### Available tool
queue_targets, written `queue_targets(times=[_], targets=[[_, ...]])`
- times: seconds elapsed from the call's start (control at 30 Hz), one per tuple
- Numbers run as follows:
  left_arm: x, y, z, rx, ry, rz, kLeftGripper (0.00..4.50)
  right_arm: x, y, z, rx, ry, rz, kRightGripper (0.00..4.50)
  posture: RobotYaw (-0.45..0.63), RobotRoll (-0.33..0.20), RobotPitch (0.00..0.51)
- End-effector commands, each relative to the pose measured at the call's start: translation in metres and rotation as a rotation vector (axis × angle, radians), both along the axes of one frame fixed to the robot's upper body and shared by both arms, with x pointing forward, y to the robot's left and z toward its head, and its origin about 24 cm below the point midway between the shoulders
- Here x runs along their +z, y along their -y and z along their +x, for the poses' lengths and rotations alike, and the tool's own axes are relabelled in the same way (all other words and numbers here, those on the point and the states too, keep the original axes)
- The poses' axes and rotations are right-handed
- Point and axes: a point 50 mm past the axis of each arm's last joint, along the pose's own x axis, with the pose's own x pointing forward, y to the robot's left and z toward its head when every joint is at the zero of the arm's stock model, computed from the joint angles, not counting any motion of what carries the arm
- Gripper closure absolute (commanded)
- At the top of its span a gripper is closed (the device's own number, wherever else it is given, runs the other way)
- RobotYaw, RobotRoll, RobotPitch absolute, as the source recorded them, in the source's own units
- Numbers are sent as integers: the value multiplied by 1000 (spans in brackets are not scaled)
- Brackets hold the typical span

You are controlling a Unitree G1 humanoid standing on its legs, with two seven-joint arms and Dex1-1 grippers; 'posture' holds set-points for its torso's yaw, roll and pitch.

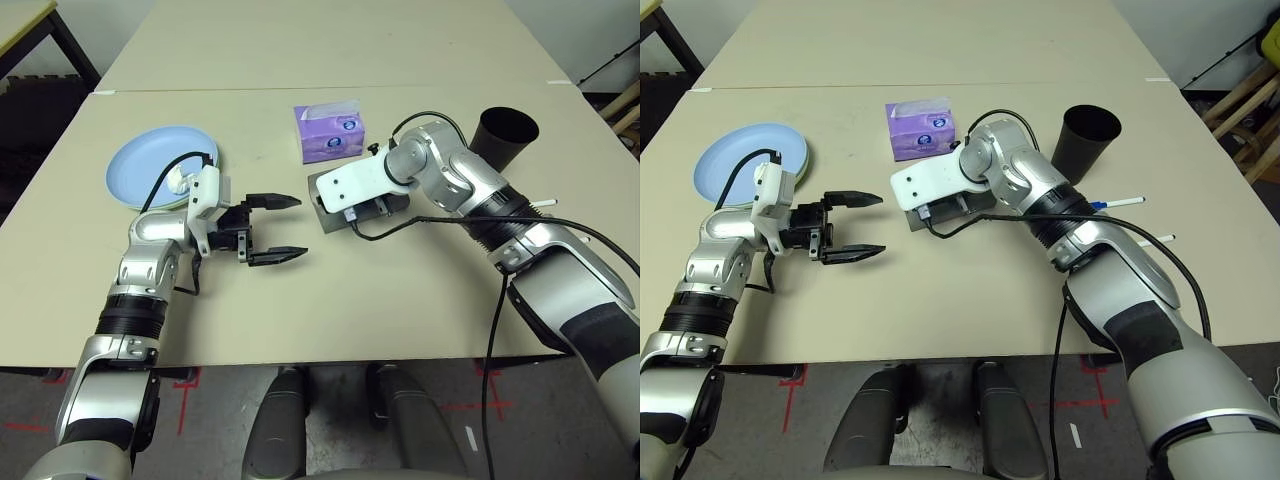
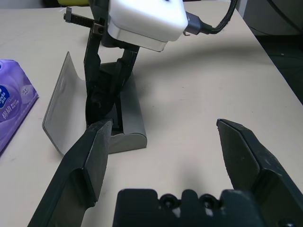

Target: Organize and tidy the items on the table.

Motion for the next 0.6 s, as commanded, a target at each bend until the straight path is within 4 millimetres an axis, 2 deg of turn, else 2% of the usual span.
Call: queue_targets(times=[0.03, 0.6], targets=[[-2, 1, -2, -6, 3, 11, 0, -4, -2, 1, -11, -52, -4, 3372, 151, 0, 207], [-1, 0, -1, -4, 10, 16, 0, -5, 1, 4, 5, -85, -57, 3372, 156, 0, 203]])
